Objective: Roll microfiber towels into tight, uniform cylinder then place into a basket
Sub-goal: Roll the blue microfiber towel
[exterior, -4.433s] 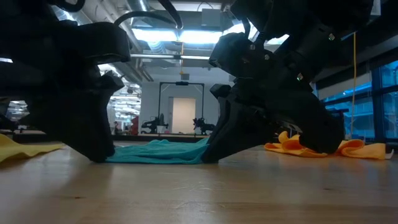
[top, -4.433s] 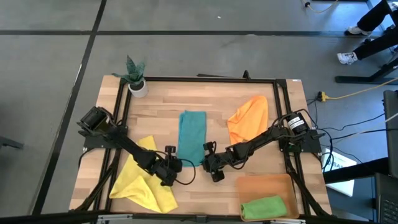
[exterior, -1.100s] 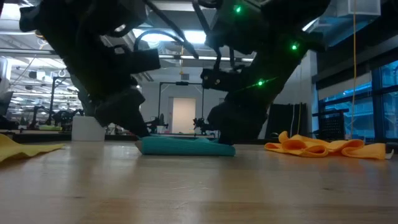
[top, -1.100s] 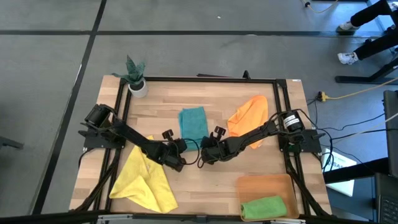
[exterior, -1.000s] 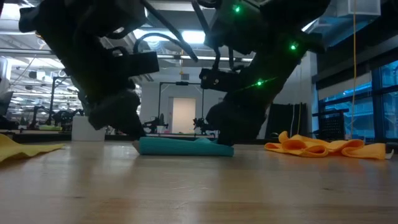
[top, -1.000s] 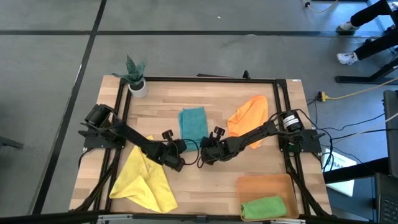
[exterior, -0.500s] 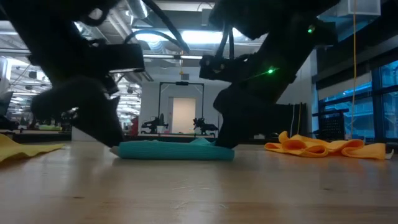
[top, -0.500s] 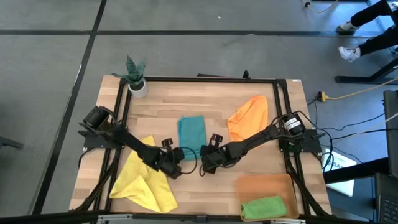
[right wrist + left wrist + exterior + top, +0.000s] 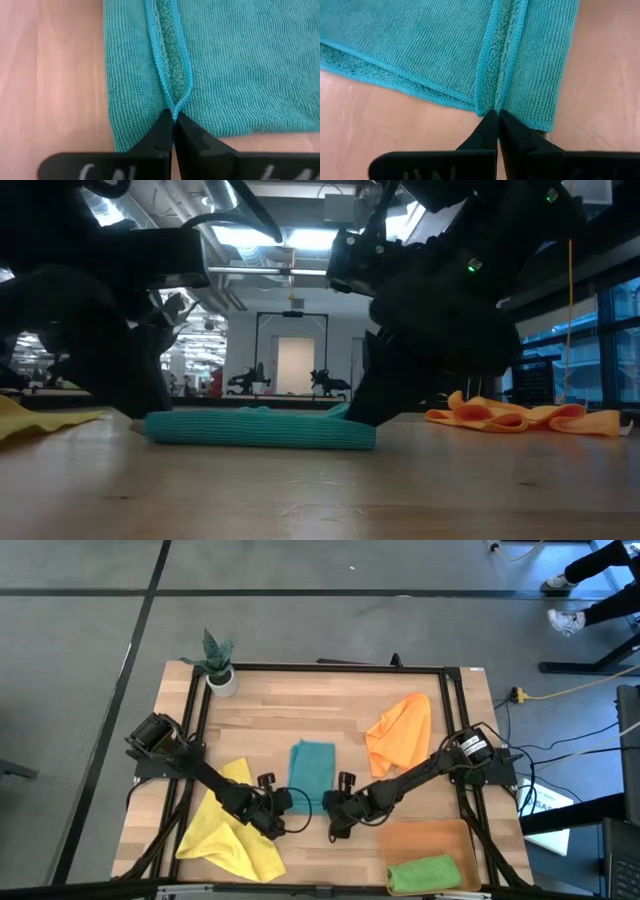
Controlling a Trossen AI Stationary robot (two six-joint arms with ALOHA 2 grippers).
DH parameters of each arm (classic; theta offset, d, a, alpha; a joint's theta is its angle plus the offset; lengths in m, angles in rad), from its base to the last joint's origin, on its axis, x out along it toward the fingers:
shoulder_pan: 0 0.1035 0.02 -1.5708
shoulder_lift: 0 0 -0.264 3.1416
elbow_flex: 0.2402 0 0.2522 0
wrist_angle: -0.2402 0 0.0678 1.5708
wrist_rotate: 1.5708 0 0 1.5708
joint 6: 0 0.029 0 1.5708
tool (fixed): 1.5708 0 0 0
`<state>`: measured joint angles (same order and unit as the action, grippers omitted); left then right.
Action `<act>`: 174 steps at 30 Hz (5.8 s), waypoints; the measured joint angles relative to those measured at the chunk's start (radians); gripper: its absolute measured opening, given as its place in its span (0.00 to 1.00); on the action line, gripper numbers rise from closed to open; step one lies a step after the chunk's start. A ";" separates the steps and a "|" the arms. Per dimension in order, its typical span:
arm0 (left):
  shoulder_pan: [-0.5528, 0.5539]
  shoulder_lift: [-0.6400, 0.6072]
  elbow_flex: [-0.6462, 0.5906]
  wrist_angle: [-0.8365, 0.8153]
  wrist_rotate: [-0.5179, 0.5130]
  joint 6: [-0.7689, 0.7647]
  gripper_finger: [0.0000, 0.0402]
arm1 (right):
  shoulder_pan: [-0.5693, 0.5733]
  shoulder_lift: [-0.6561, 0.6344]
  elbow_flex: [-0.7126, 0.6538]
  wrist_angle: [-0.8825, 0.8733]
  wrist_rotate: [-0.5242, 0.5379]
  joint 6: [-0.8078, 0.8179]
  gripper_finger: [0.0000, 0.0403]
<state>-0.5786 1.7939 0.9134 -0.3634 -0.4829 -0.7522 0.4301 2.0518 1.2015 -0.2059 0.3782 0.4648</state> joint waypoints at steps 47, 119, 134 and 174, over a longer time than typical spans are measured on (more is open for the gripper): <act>0.004 0.002 -0.002 0.035 -0.015 0.045 0.00 | -0.038 -0.001 0.001 0.025 -0.103 0.053 0.21; 0.019 0.002 -0.002 0.066 -0.046 0.137 0.12 | -0.063 0.003 -0.044 0.191 -0.142 -0.084 0.40; 0.015 -0.122 0.048 -0.063 0.059 0.201 0.20 | -0.064 0.005 -0.045 0.190 -0.144 -0.082 0.40; -0.050 0.081 0.053 0.048 -0.094 0.414 0.19 | -0.064 0.006 -0.046 0.201 -0.156 -0.080 0.40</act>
<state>-0.6285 1.8748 0.9668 -0.3152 -0.5770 -0.3386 0.3664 2.0575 1.1553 -0.0051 0.2226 0.3843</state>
